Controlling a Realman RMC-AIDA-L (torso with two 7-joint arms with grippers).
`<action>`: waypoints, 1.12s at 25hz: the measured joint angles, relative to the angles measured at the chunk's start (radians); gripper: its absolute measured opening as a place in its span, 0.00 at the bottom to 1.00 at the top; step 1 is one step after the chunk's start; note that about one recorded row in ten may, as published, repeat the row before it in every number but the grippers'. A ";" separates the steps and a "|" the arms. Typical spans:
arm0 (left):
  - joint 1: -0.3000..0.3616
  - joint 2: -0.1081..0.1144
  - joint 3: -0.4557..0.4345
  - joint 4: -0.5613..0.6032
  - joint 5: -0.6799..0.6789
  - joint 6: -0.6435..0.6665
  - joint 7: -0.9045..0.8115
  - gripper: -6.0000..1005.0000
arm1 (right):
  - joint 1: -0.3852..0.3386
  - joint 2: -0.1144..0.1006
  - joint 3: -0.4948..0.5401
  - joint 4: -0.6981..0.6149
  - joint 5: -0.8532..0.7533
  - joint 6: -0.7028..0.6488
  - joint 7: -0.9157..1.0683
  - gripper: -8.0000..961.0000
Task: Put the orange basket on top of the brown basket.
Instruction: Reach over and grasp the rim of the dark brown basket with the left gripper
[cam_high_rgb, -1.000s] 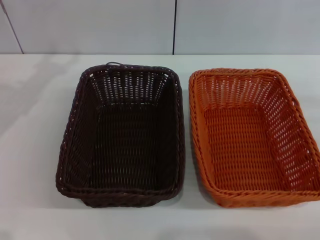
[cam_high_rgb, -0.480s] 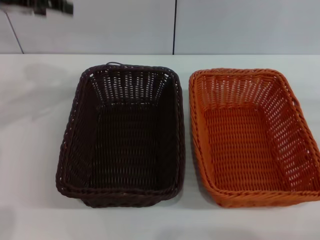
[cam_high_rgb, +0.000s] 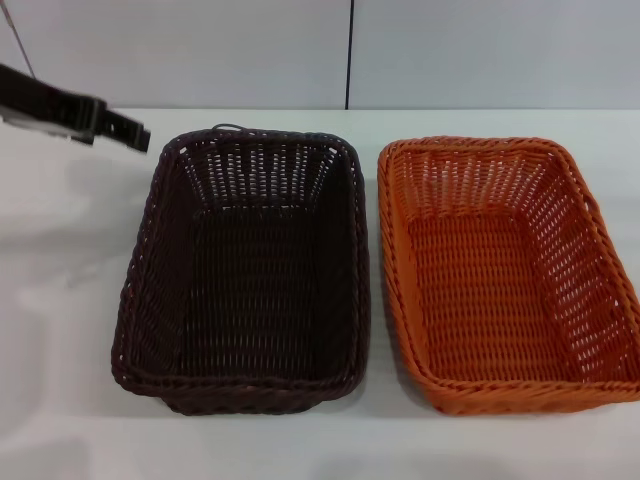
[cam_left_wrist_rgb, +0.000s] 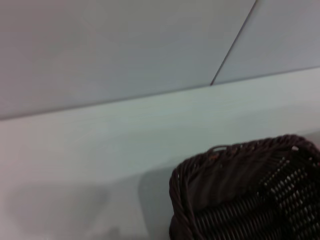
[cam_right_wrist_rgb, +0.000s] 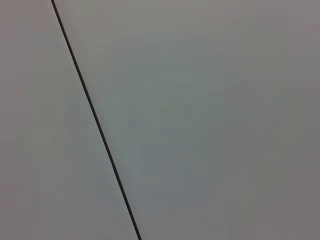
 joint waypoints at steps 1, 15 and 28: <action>0.001 -0.052 -0.002 -0.018 0.085 -0.019 -0.013 0.72 | 0.001 0.000 0.000 -0.001 0.000 0.001 0.000 0.71; 0.034 -0.097 -0.005 -0.012 0.114 -0.017 -0.075 0.81 | 0.010 -0.012 0.000 -0.002 0.000 0.025 -0.001 0.71; 0.069 -0.126 0.017 0.034 0.129 0.018 -0.093 0.81 | 0.004 -0.013 -0.009 -0.005 0.000 0.026 -0.001 0.71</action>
